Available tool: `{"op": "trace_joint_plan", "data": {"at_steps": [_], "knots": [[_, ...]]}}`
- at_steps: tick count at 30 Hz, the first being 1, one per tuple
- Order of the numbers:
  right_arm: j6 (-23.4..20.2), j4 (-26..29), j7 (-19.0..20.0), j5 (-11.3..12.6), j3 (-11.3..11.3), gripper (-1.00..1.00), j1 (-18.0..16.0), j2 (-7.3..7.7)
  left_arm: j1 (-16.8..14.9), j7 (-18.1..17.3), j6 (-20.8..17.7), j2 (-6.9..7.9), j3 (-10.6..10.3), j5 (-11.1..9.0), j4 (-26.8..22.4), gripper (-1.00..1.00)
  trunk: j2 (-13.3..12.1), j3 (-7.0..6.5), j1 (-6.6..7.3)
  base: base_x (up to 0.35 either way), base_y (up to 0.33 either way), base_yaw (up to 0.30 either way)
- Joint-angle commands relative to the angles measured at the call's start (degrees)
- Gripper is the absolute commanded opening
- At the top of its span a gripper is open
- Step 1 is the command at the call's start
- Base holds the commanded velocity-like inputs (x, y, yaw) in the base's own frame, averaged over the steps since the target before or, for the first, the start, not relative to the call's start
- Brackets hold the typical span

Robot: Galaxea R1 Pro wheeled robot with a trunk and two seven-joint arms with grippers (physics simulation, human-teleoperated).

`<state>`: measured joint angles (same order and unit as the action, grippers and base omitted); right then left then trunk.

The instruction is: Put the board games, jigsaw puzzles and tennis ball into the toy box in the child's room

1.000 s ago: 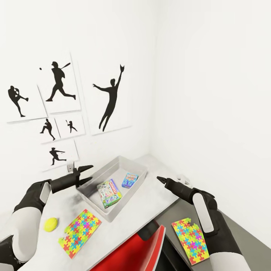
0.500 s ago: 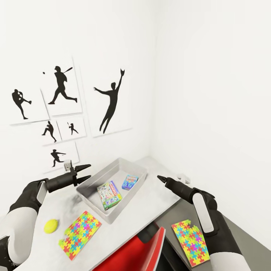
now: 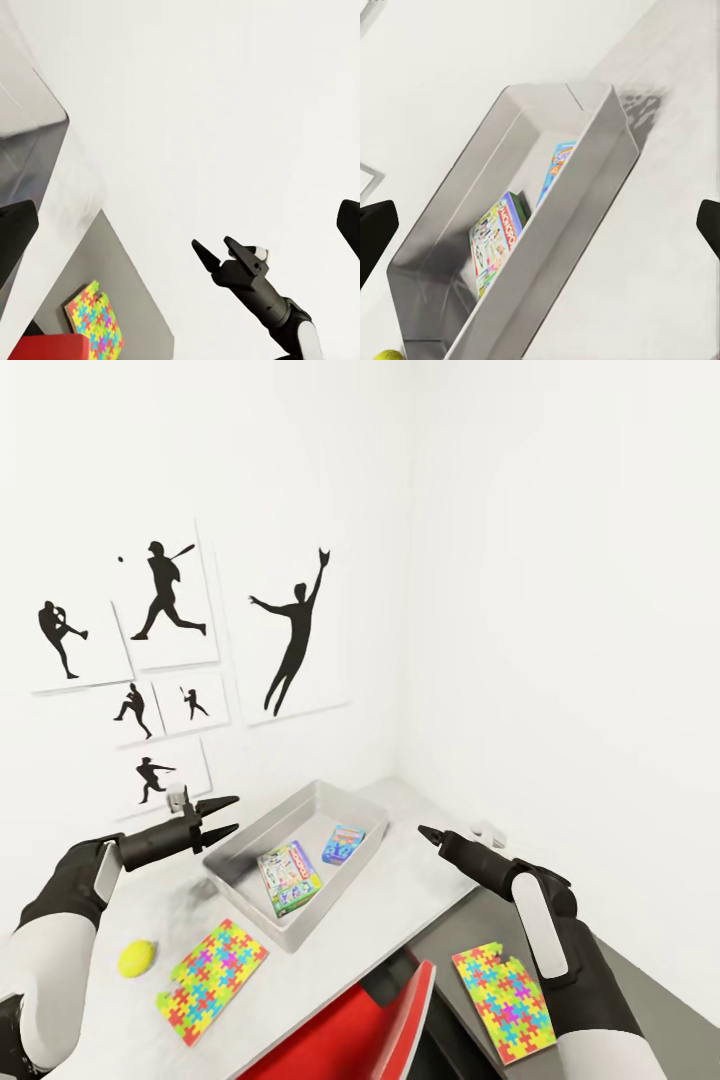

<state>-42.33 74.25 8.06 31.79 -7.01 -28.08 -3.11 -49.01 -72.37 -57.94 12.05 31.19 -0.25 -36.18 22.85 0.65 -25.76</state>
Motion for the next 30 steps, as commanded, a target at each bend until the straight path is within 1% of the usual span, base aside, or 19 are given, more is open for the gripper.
{"op": "trace_joint_plan", "data": {"at_steps": [1, 10, 16, 30], "knots": [[-0.3, 0.0, 0.4, -0.2, -0.2, 1.0, 0.0, -0.08, 0.0, -0.1, -0.6, -0.01, 0.1, 0.0, 0.0, 1.0, 0.1, 0.07, -0.03, -0.001, -0.035, 0.0], [-0.3, 0.0, 0.4, -0.2, -0.2, 1.0, 0.0, -0.14, 0.2, -0.1, -0.5, -0.01, 0.1, 0.0, -0.2, 1.0, 0.1, 0.07, -0.03, -0.01, -0.009, 0.0], [-0.3, 0.0, 0.4, -0.2, -0.2, 1.0, 0.0, -0.15, 0.3, -0.1, -0.6, -0.02, 0.1, 0.0, -0.2, 1.0, 0.1, 0.06, -0.03, -0.156, -0.007, 0.0], [-0.3, 0.0, 0.4, -0.2, -0.2, 1.0, 0.0, -0.19, 0.3, -0.2, -0.6, -0.01, 0.1, 0.0, -0.2, 1.0, 0.1, -0.61, -0.03, -0.063, 0.003, 0.0]]}}
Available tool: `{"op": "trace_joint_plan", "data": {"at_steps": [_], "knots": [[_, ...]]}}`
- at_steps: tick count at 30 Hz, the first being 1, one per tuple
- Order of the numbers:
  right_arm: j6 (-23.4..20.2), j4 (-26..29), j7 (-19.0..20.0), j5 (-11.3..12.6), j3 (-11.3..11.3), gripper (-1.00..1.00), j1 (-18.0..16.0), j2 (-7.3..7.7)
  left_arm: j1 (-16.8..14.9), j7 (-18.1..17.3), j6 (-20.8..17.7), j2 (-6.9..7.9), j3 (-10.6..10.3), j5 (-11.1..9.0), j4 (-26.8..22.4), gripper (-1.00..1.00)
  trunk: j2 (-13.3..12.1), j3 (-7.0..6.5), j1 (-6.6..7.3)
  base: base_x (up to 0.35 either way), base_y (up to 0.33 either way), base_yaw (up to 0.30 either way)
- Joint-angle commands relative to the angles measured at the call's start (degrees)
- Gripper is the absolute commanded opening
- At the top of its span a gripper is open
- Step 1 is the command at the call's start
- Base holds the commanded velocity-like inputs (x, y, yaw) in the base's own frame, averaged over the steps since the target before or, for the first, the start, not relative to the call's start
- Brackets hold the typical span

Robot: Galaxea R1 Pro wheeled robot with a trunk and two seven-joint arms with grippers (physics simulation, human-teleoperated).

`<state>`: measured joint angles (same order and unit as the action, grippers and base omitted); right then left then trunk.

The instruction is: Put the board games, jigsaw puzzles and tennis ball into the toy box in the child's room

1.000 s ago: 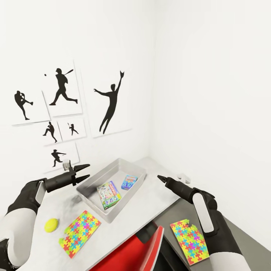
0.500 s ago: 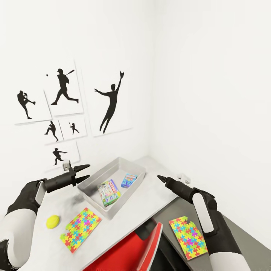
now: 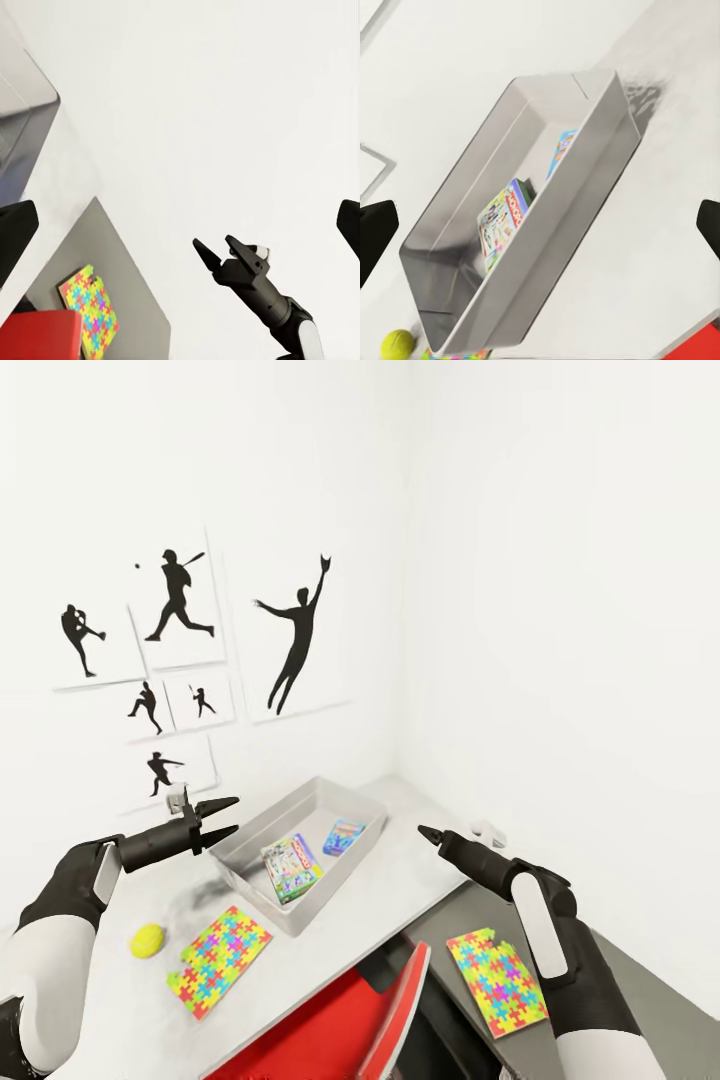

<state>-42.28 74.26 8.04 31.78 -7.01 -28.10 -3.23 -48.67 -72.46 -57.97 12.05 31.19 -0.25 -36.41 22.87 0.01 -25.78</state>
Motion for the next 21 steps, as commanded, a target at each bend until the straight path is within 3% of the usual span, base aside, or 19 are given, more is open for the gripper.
{"op": "trace_joint_plan", "data": {"at_steps": [1, 21], "knots": [[-0.3, 0.0, 0.4, -0.2, -0.2, 1.0, 0.0, -0.07, 0.0, -0.1, -0.6, -0.01, 0.1, 0.0, 0.0, 1.0, 0.1, 0.02, -0.01, -0.181, 0.083, 0.0], [-0.3, 0.0, 0.4, -0.3, -0.2, 1.0, 0.0, -0.13, 0.0, -0.1, -0.5, -0.01, 0.1, 0.0, 0.0, 1.0, 0.1, 0.0, -0.01, -0.255, 0.029, 0.0]]}}
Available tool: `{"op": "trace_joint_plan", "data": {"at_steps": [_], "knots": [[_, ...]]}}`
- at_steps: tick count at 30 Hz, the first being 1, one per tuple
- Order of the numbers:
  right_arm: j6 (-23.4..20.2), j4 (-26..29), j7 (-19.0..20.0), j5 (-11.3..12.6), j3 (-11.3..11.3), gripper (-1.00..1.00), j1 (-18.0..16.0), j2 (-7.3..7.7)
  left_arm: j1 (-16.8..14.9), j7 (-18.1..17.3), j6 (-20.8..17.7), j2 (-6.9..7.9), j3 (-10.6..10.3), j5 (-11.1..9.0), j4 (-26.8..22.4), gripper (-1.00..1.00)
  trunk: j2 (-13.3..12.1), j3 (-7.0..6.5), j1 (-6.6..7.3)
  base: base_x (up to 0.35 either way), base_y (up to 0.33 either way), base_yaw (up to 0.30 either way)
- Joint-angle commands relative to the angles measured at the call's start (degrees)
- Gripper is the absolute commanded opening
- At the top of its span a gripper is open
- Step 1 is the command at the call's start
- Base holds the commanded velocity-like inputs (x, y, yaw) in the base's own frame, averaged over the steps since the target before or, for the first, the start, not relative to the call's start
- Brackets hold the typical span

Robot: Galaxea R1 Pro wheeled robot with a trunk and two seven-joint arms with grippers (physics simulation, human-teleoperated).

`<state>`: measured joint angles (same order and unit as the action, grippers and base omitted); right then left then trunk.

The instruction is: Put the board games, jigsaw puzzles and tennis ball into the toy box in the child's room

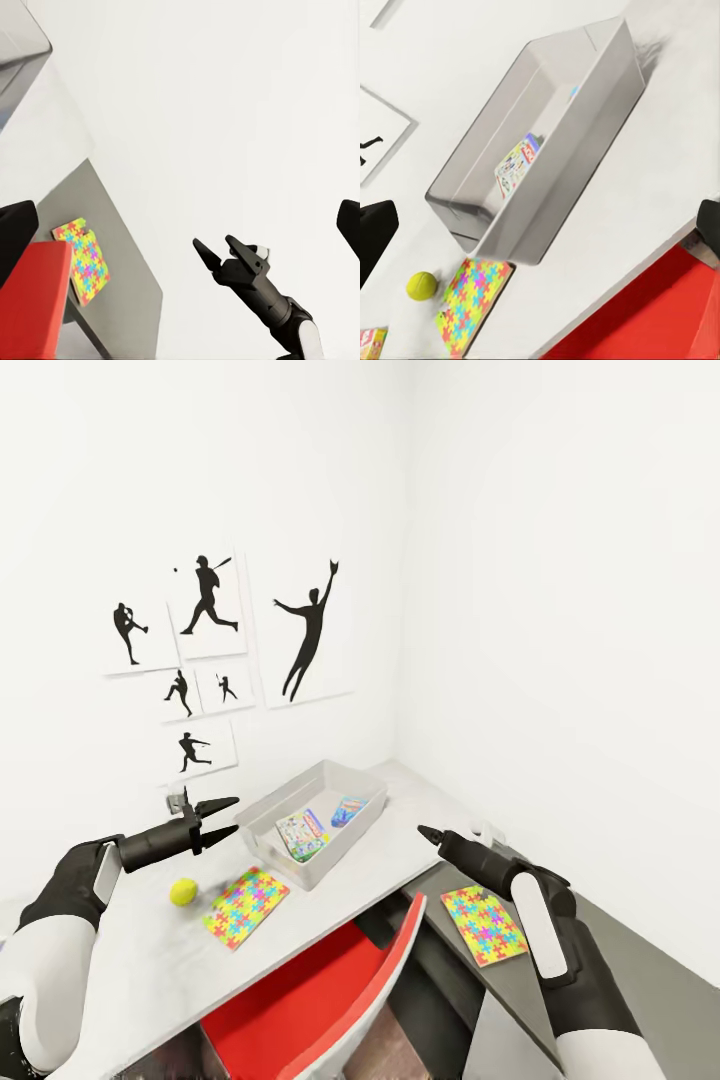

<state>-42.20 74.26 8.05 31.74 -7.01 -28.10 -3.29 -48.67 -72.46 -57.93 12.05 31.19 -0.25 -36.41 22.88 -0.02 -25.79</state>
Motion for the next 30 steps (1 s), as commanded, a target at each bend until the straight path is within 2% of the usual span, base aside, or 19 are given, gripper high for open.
{"op": "trace_joint_plan", "data": {"at_steps": [1, 12, 30], "knots": [[-0.3, 0.0, 0.4, -0.2, -0.2, 1.0, 0.0, -0.06, 0.0, -0.1, -0.6, -0.01, 0.1, 0.0, 0.0, 1.0, 0.0, 0.03, 0.0, -0.2, 0.0, 0.0], [-0.4, 0.0, 0.4, -0.2, -0.2, 1.0, 0.0, -0.13, 0.0, -0.1, -0.6, 0.04, 0.1, 0.0, 0.0, 1.0, 0.0, 0.03, 0.0, -0.138, 0.0, 0.0], [-0.4, 0.0, 0.4, -0.3, -0.1, 1.0, 0.0, -0.13, 0.0, -1.3, -0.7, 0.47, 0.1, -0.1, 0.0, 1.0, 0.0, 0.03, 0.01, -0.01, 0.0, 0.0]]}}
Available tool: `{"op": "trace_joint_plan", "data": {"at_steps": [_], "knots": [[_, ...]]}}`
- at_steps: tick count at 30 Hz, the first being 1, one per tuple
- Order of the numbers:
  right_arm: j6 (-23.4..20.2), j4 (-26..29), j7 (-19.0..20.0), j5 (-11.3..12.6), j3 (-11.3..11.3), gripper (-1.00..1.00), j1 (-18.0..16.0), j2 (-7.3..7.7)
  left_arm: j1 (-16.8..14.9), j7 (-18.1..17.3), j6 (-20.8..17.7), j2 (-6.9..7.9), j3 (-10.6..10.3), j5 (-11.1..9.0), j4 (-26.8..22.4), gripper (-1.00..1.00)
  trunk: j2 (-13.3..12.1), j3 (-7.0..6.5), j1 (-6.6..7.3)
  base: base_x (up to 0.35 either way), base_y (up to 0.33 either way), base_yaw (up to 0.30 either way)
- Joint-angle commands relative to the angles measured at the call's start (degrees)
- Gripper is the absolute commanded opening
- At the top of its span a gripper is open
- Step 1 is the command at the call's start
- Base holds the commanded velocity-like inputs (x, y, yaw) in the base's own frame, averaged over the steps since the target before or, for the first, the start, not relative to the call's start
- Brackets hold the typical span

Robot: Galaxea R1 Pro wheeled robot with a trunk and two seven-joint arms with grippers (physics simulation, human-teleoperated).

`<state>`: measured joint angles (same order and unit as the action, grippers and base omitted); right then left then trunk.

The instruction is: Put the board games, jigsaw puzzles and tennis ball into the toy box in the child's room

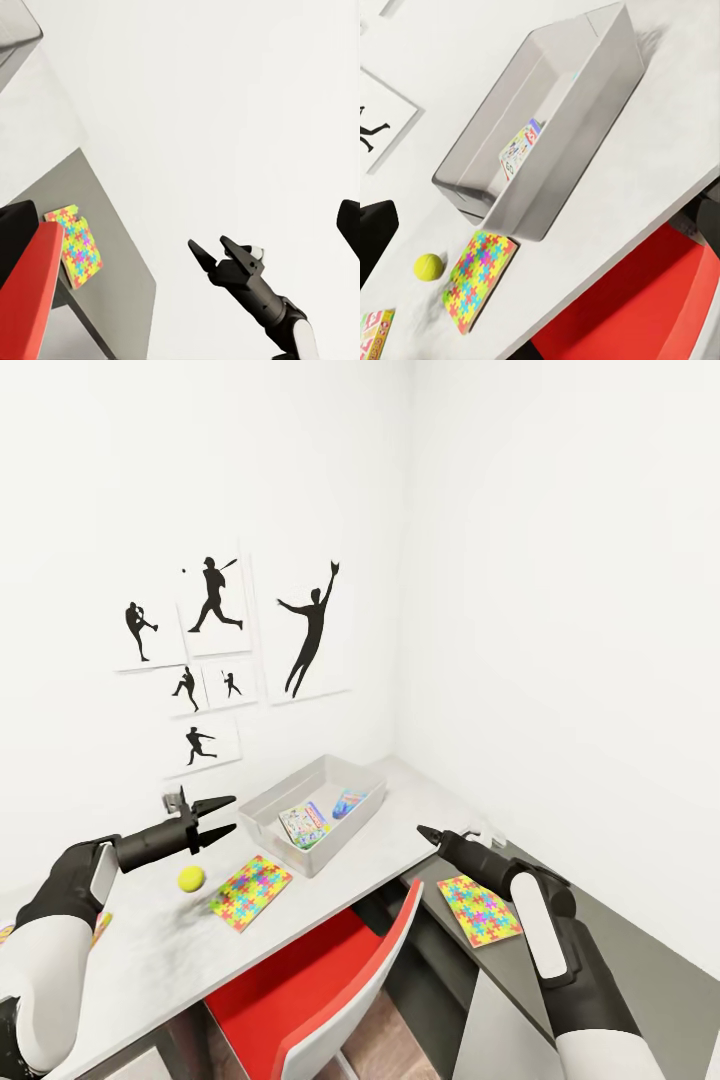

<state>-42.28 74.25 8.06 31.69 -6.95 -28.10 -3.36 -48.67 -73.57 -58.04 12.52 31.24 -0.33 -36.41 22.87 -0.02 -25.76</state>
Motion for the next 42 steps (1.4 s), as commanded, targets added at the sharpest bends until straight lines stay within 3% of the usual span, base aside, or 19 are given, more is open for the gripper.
{"op": "trace_joint_plan", "data": {"at_steps": [1, 15, 32, 42], "knots": [[-0.3, 0.0, 0.4, -0.2, -0.2, 1.0, 0.0, -0.09, 0.0, -0.2, -0.6, 0.04, 0.1, 0.0, 0.0, 1.0, 0.0, 0.03, -0.02, 0.0, 0.0, 0.0], [-0.3, 0.1, 0.4, -0.3, -0.1, 1.0, 0.0, -0.16, 0.0, -0.3, -0.6, 0.22, 0.1, 0.0, 0.0, 1.0, 0.0, 0.03, -0.02, 0.0, 0.0, 0.046], [-0.3, 0.1, 0.4, -0.3, -0.1, 1.0, 0.0, -0.16, 0.1, -0.3, -0.6, 0.22, 0.1, 0.0, 0.0, 1.0, 0.0, 0.03, -0.02, 0.0, 0.003, 0.267], [-0.3, 0.1, 0.4, -0.3, -0.1, 1.0, 0.0, -0.2, 0.1, -0.3, -0.6, 0.22, 0.1, 0.0, 0.0, 1.0, 0.0, 0.03, -0.02, 0.0, 0.15, 0.279]]}}
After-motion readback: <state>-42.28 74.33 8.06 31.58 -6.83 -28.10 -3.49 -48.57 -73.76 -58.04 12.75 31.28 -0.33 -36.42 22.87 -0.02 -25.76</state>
